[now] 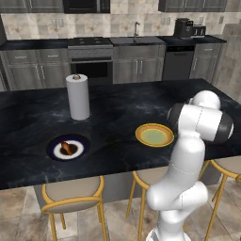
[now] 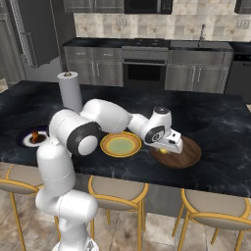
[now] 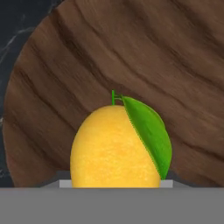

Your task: Pick the chicken drumstick and lemon from their plates and place them in the bowl. Then put the bowl in the fridge.

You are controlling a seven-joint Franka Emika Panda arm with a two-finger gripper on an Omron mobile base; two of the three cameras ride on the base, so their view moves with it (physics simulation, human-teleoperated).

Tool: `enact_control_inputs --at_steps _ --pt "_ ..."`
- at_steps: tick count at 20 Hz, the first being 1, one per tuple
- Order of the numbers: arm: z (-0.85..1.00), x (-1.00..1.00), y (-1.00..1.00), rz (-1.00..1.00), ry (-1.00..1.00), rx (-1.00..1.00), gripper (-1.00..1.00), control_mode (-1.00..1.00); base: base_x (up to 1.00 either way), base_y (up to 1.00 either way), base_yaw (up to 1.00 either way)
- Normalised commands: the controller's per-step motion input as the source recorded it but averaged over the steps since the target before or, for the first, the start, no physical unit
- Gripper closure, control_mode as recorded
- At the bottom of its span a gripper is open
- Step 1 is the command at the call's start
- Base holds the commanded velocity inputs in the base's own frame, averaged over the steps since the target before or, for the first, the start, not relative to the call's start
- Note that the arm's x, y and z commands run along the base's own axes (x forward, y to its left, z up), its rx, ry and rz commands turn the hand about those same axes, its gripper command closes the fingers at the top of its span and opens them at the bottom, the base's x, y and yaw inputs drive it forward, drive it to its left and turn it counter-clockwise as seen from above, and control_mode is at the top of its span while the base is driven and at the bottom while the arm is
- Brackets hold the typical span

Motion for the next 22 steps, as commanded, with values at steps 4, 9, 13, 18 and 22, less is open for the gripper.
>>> enact_control_inputs --at_steps 4,9,13,18,22 --pt "-0.01 0.14 -0.13 0.0 0.1 0.0 1.0 -1.0 0.0 0.0 0.0" --pt "-0.05 0.13 -0.16 0.01 0.09 0.0 1.0 -1.0 0.0 0.0 0.0" --pt "-0.01 0.06 -0.11 0.02 0.09 0.0 -1.0 -1.0 0.0 0.0 0.0" --pt "-0.09 0.01 -0.04 0.02 0.07 0.0 -1.0 -1.0 0.0 0.0 0.0" --pt "-0.14 0.0 -0.01 0.01 0.0 0.0 -1.0 -1.0 0.0 0.0 0.0"
